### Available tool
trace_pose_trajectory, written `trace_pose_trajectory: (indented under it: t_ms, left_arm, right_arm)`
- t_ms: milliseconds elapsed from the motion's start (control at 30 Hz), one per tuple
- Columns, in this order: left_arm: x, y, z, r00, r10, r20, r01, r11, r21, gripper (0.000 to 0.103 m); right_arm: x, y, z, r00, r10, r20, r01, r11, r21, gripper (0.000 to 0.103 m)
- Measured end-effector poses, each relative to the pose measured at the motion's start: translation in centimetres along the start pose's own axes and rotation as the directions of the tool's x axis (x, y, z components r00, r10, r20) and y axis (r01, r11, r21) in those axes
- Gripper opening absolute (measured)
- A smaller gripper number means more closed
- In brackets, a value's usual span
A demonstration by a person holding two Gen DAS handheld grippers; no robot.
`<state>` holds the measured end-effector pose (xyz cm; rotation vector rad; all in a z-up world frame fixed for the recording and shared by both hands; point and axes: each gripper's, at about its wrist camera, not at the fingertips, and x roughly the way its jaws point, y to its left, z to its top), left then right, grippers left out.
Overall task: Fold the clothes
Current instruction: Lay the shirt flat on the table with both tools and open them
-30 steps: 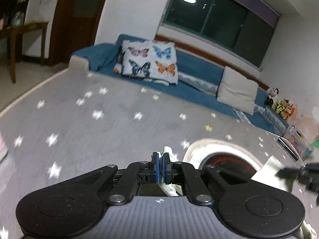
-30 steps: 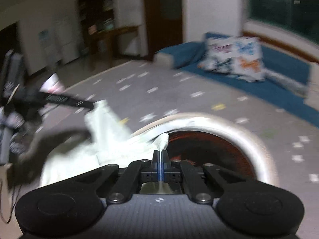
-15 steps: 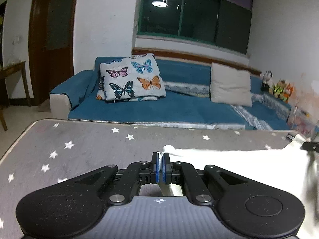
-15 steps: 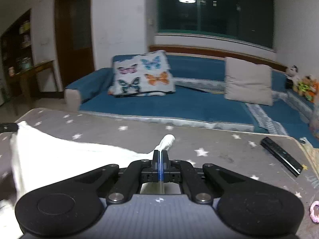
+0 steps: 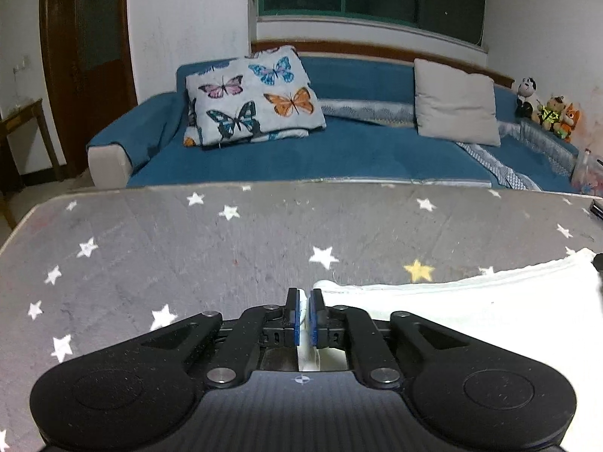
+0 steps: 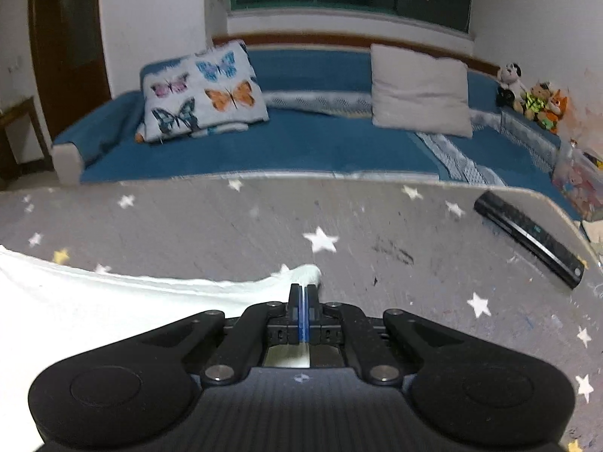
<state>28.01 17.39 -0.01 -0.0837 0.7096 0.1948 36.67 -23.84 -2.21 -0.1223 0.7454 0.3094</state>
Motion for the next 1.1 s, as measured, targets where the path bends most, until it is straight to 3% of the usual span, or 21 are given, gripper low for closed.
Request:
trace_pose_trajectory:
  t_ms: [100, 167, 233, 333, 633, 767, 1000, 1100]
  left_arm:
    - [-0.8, 0.8, 0.0, 1.000, 0.001, -0.001, -0.001, 1.000, -0.013, 0.014]
    - [-1.8, 1.4, -0.3, 1.000, -0.002, 0.000, 0.002, 1.000, -0.023, 0.034]
    - [-3.1, 2.0, -0.7, 1.000, -0.013, 0.001, 0.013, 1.000, -0.023, 0.039]
    - [-5.4, 2.5, -2.1, 0.999, -0.040, -0.005, 0.040, 0.999, -0.002, 0.041]
    - [-12.5, 2.2, -8.8, 0.984, -0.172, -0.051, 0.176, 0.981, 0.084, 0.041]
    - [-14.4, 2.1, -11.2, 0.980, -0.190, -0.064, 0.196, 0.975, 0.105, 0.041]
    - [-14.9, 2.4, -12.9, 0.972, -0.213, -0.094, 0.221, 0.972, 0.081, 0.041]
    - [-14.9, 2.5, -13.5, 0.974, -0.208, -0.094, 0.216, 0.973, 0.085, 0.037]
  right_arm:
    - [0.0, -0.1, -0.1, 1.000, -0.011, -0.012, 0.011, 1.000, 0.007, 0.003]
    - [-0.7, -0.3, 0.1, 1.000, -0.013, -0.009, 0.013, 1.000, 0.013, 0.006]
    - [-1.8, -0.6, 0.0, 1.000, 0.002, -0.013, -0.002, 1.000, 0.017, 0.012]
    - [-3.5, -0.9, -0.4, 0.999, 0.032, -0.027, -0.032, 0.999, 0.016, 0.023]
    - [-9.3, -0.1, -4.4, 0.989, 0.120, -0.091, -0.123, 0.992, -0.029, 0.026]
    - [-12.0, -0.1, -6.6, 0.985, 0.142, -0.097, -0.147, 0.988, -0.048, 0.028]
    - [-16.9, -0.3, -10.8, 0.985, 0.145, -0.094, -0.153, 0.985, -0.082, 0.034]
    - [-18.0, -0.8, -12.2, 0.987, 0.134, -0.094, -0.141, 0.987, -0.074, 0.042]
